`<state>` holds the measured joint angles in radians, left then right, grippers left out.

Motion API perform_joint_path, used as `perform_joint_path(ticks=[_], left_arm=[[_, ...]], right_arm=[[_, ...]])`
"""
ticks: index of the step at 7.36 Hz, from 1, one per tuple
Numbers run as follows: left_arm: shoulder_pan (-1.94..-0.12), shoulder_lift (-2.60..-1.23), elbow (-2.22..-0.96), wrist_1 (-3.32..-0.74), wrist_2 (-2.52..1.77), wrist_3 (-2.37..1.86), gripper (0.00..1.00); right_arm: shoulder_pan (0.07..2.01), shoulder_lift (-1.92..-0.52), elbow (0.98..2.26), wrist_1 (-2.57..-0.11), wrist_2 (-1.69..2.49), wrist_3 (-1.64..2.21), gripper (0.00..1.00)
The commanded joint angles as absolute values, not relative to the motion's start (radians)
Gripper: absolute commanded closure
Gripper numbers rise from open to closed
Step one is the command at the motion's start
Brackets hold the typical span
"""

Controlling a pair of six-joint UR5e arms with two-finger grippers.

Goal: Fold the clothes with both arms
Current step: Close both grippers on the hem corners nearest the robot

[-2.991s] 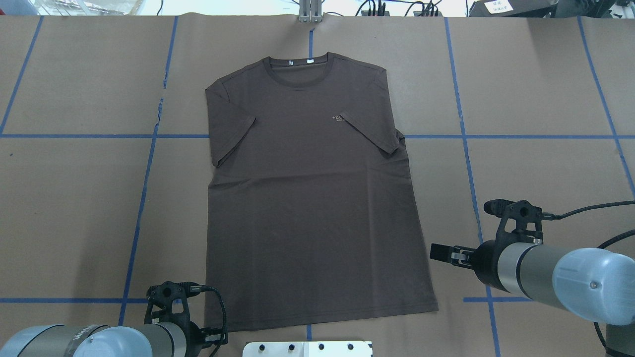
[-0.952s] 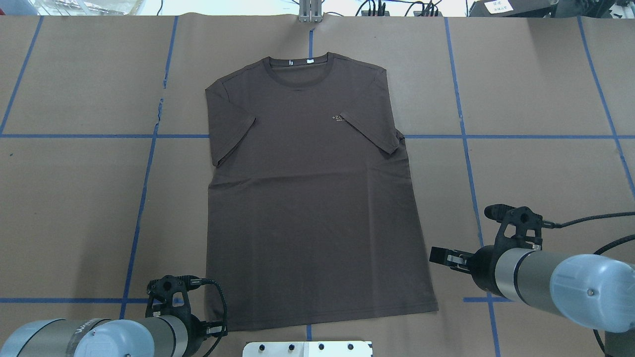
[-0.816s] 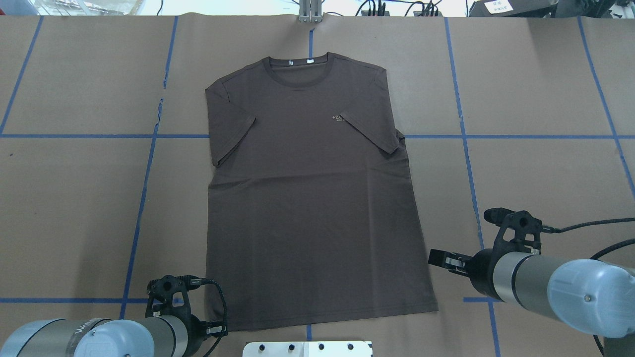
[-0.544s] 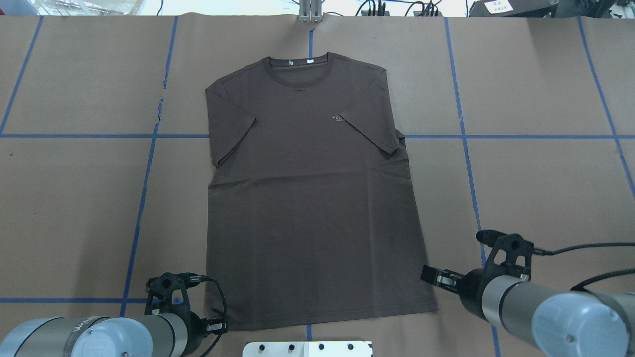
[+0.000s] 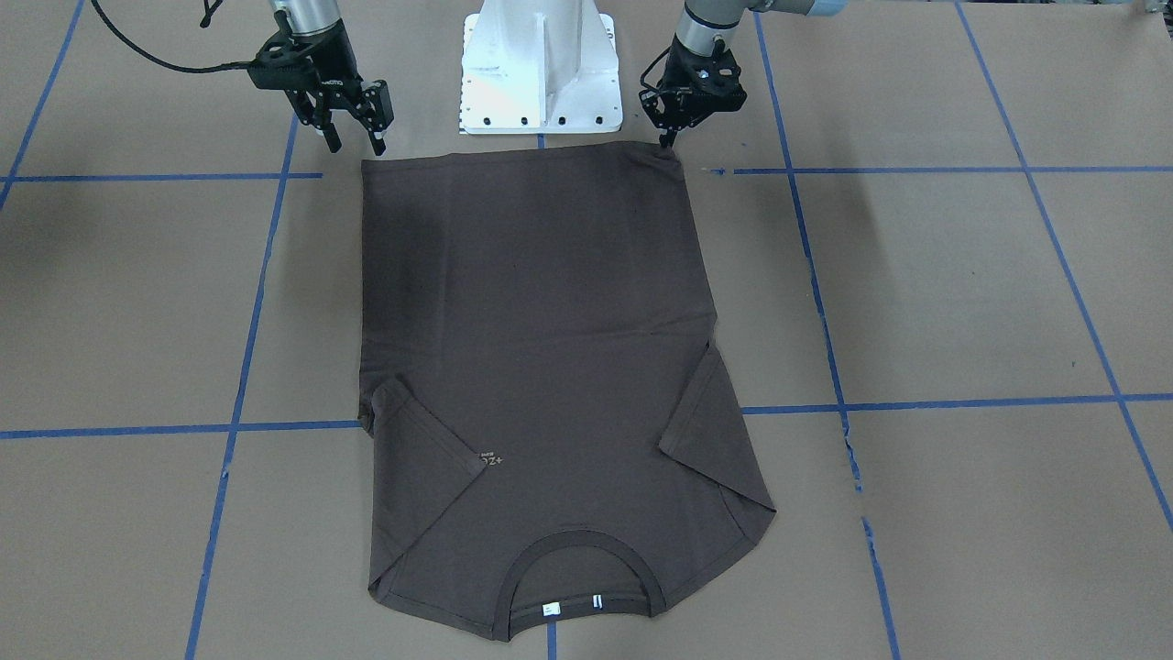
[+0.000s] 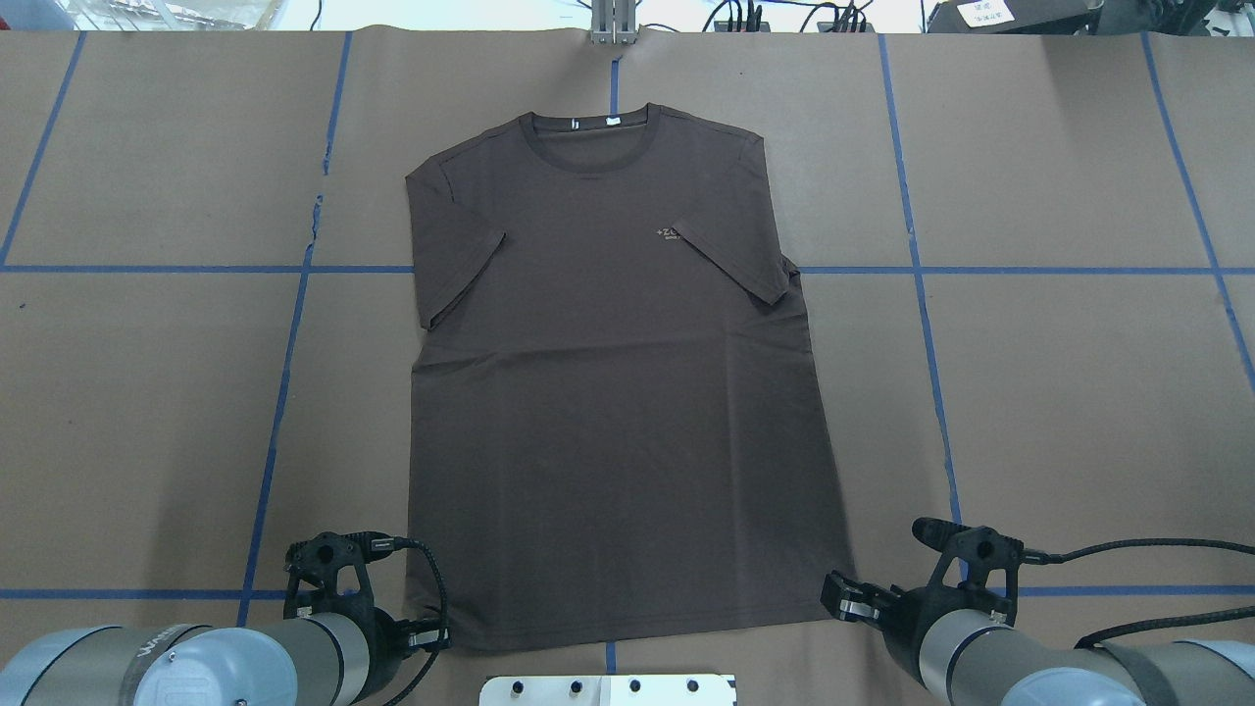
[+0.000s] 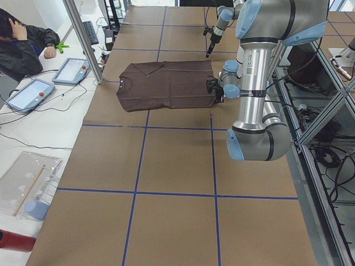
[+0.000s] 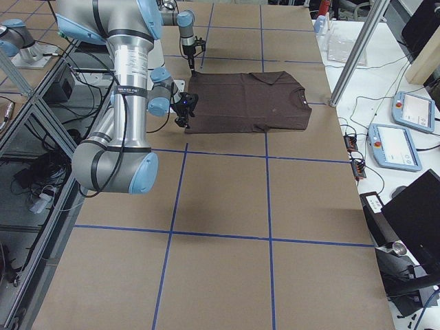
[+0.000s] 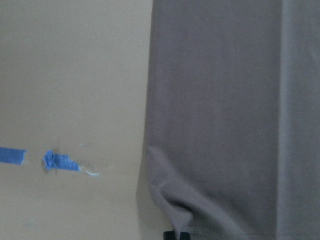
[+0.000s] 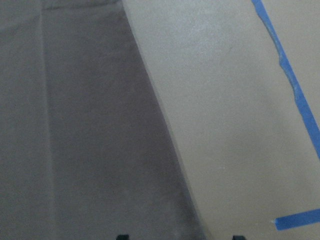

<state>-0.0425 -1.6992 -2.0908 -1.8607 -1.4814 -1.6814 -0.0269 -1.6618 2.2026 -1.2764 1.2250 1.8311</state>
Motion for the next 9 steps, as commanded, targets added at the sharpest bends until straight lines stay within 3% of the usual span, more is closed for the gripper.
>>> perform_joint_path(ticks=[1,9], left_arm=[[-0.043,-1.698,-2.092,-1.861,-1.459,-1.686,1.00],[-0.041,-1.697,-2.094,-1.861,-1.457,-1.698,1.00]], right_arm=[[-0.044,-1.655,2.155,-1.275,1.206,1.835,0.34],[-0.058,-1.619,2.125,-1.269,1.204,1.835,0.37]])
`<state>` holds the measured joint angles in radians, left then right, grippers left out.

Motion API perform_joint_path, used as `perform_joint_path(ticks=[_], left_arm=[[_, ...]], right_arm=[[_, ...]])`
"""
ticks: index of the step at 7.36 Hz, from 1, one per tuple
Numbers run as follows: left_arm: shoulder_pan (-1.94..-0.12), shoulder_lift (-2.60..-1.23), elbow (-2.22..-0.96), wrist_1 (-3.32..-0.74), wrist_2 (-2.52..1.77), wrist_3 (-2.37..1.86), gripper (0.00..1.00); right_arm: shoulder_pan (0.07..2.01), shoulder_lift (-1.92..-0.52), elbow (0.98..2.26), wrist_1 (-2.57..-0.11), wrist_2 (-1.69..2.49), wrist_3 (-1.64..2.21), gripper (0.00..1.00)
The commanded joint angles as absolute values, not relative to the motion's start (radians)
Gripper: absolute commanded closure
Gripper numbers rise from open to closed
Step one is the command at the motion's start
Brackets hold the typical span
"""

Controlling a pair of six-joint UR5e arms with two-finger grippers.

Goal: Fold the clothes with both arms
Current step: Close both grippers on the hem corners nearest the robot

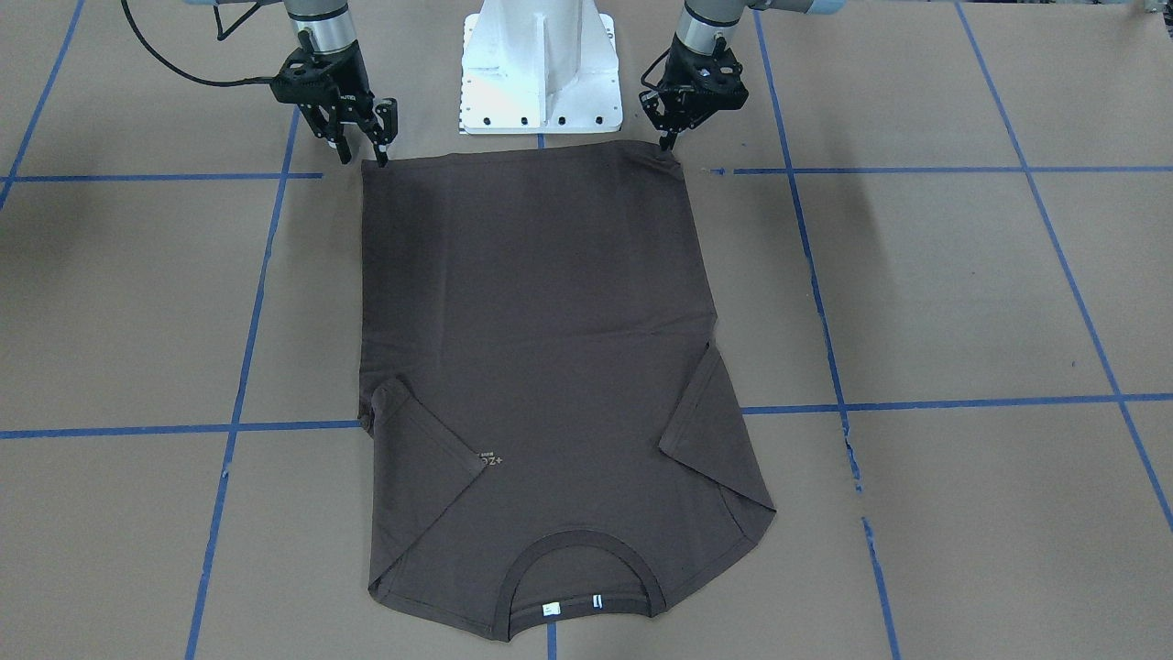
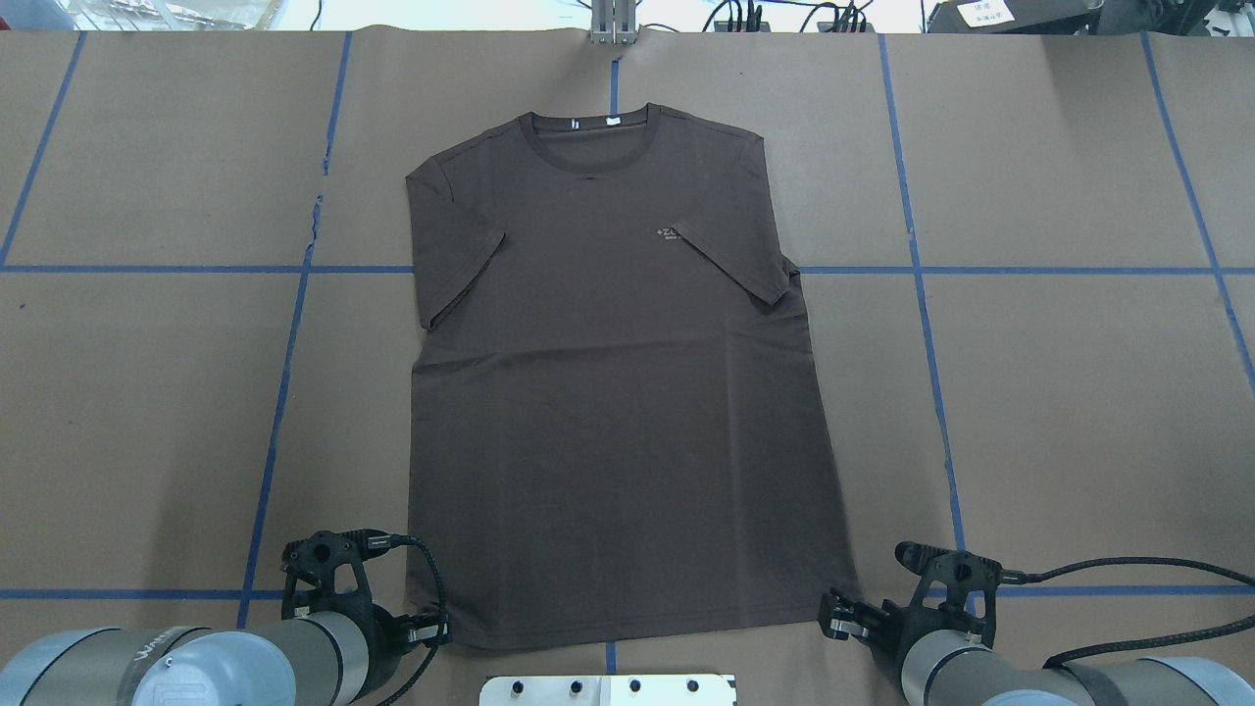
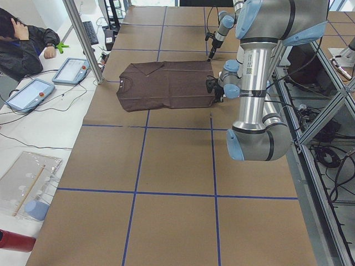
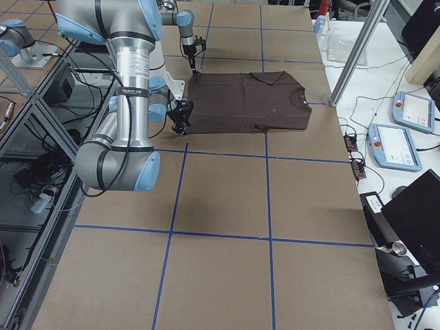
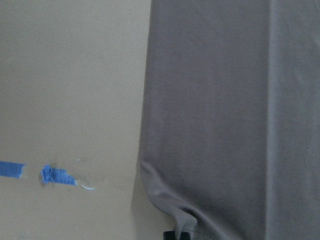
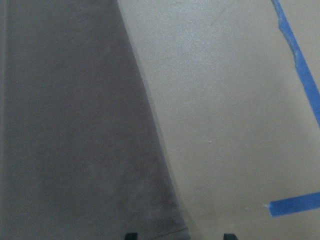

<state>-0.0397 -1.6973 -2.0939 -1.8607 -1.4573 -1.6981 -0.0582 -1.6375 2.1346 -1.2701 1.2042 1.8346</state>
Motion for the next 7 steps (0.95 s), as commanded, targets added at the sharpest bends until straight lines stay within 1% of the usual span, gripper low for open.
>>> perform_joint_path(ticks=[1,5,6,7], left_arm=[[-0.041,-1.697,-2.094,-1.861,-1.457,-1.698,1.00],[-0.041,-1.698,-2.095,-1.861,-1.457,-1.698,1.00],[-0.043,-1.698,-2.095,-1.861,-1.457,-1.698,1.00],[-0.043,-1.698,-2.095,-1.861,-1.457,-1.698,1.00]], right_arm=[[-0.058,-1.618,2.122,-1.269,1.204,1.835,0.37],[-0.057,-1.620,2.120,-1.278,1.200,1.833,0.38],[-0.057,-1.620,2.120,-1.276,1.200,1.833,0.49],[-0.057,-1.620,2.120,-1.276,1.201,1.833,0.66]])
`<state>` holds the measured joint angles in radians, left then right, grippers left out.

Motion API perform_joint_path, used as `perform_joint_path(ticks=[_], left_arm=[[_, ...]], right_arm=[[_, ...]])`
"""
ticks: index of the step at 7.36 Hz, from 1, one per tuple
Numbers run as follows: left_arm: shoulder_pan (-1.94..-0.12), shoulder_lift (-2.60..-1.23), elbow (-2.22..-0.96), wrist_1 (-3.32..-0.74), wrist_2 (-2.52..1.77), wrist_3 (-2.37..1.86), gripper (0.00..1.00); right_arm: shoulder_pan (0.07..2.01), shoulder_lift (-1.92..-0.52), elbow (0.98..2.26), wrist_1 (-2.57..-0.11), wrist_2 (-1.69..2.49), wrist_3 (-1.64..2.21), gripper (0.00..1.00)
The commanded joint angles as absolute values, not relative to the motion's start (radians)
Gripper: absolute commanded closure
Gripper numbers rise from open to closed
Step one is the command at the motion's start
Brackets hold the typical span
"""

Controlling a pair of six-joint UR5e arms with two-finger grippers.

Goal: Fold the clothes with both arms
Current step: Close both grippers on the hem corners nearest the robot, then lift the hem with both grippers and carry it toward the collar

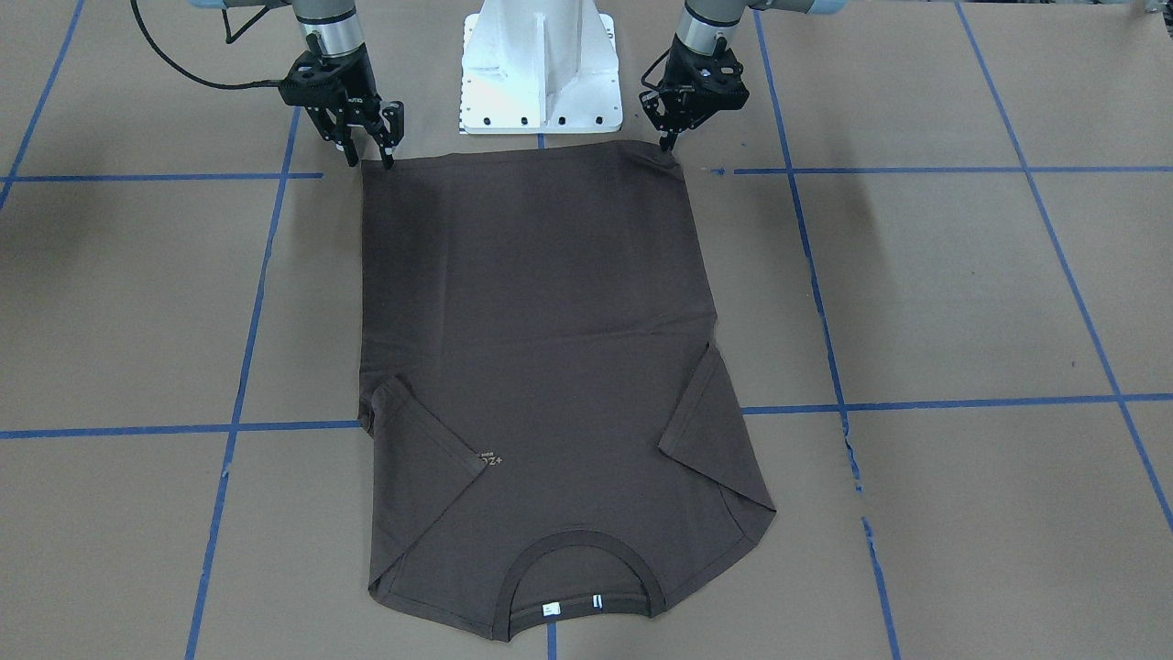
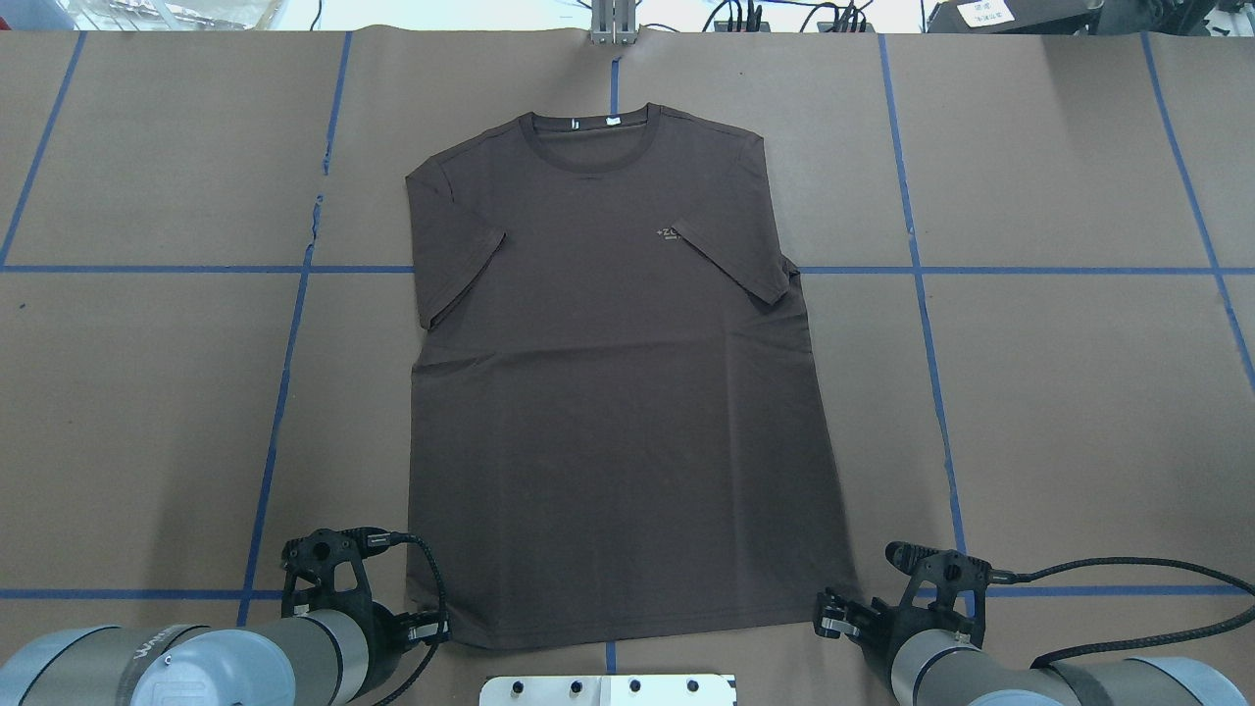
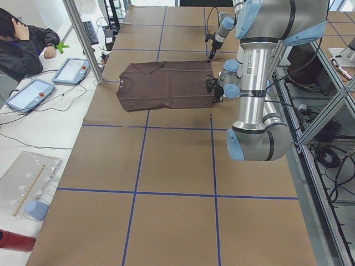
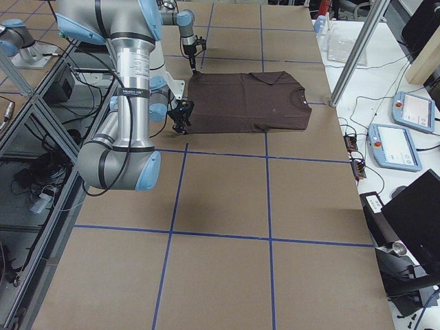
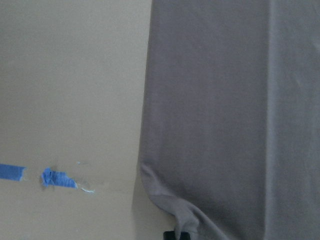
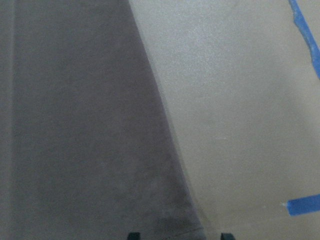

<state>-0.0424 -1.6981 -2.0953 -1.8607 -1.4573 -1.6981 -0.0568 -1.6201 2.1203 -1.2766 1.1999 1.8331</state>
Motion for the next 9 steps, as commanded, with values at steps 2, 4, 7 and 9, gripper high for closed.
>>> perform_joint_path(ticks=[2,4,7,9], left_arm=[[-0.043,-1.698,-2.102,-1.861,-1.457,-1.698,1.00],[-0.043,-1.690,-2.114,-1.859,-1.457,-1.698,1.00],[-0.046,-1.665,-2.220,-1.792,-1.468,-1.695,1.00],[-0.044,-1.674,-2.517,-1.483,-1.573,-1.697,1.00]], right_arm=[[-0.057,-1.620,2.121,-1.276,1.198,1.832,1.00],[-0.054,-1.620,2.123,-1.278,1.200,1.830,1.00],[-0.049,-1.631,2.291,-1.406,1.215,1.825,1.00],[-0.073,-1.625,2.571,-1.666,1.308,1.829,1.00]])
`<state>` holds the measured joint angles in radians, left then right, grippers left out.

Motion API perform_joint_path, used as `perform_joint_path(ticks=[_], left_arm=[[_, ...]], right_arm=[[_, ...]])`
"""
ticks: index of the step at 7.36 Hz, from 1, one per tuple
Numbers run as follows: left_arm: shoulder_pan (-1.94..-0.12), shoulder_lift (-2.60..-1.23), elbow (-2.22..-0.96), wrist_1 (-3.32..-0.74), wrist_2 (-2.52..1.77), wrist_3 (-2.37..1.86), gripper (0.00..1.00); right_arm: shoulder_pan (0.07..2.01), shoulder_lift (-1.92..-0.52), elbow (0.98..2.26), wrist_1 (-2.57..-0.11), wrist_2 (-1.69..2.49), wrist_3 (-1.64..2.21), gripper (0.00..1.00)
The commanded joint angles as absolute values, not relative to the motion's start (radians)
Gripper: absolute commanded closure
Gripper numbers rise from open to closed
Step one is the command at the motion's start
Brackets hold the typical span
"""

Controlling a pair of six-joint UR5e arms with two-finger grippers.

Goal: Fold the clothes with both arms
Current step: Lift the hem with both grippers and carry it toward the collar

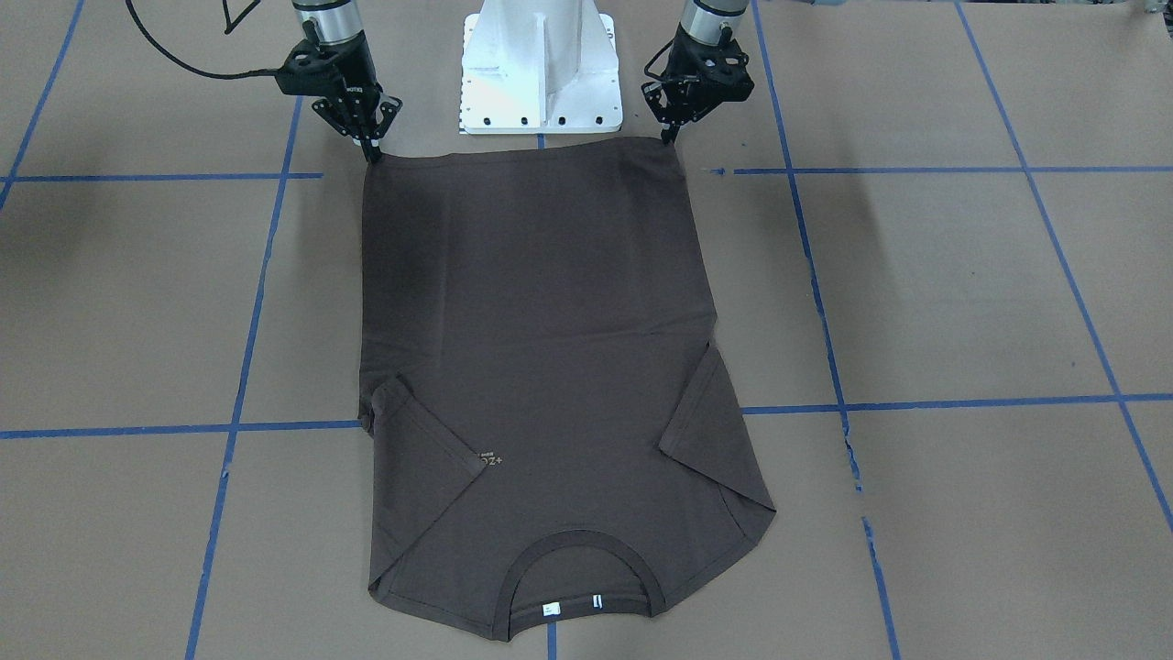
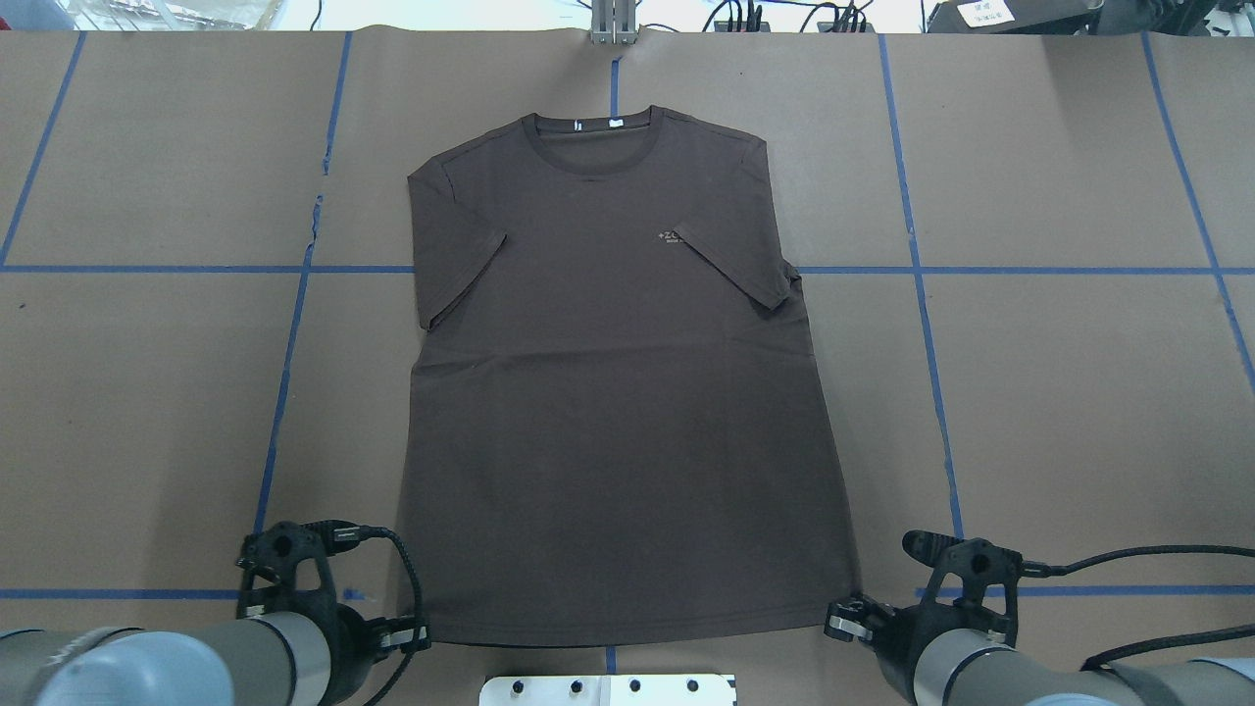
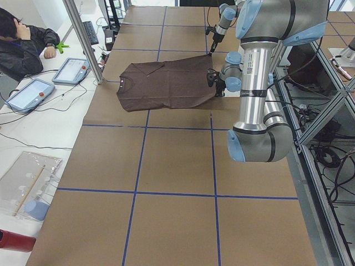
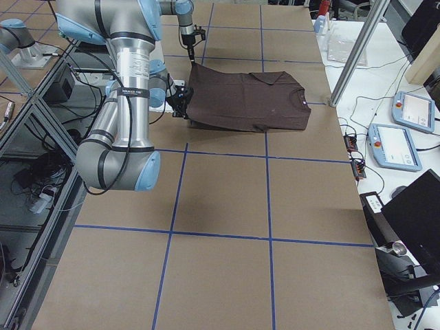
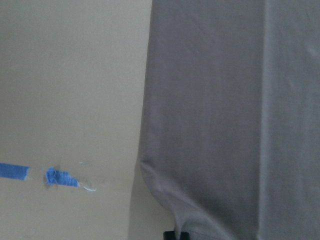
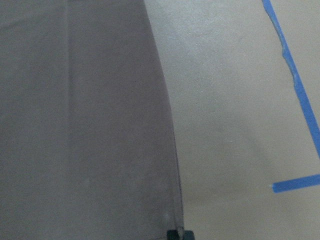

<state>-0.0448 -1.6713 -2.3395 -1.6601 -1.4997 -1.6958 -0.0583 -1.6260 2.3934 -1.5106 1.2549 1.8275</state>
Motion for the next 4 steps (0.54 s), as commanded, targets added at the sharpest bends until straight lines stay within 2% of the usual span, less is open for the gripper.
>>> perform_joint_path(ticks=[1,2,4], left_arm=[[-0.046,-1.675,-2.605,-1.409,-1.589,-1.695,1.00],[-0.054,-1.677,-2.618,-1.402,-1.615,-1.683,1.00],[-0.115,-1.722,-2.583,-1.402,-1.617,-1.601,1.00]], right_arm=[[-0.077,-1.609,2.708,-1.813,1.357,1.829,1.00],[-0.048,-1.527,2.729,-1.900,1.389,1.829,1.00],[0.058,-1.400,2.686,-2.006,1.425,1.812,1.00]])
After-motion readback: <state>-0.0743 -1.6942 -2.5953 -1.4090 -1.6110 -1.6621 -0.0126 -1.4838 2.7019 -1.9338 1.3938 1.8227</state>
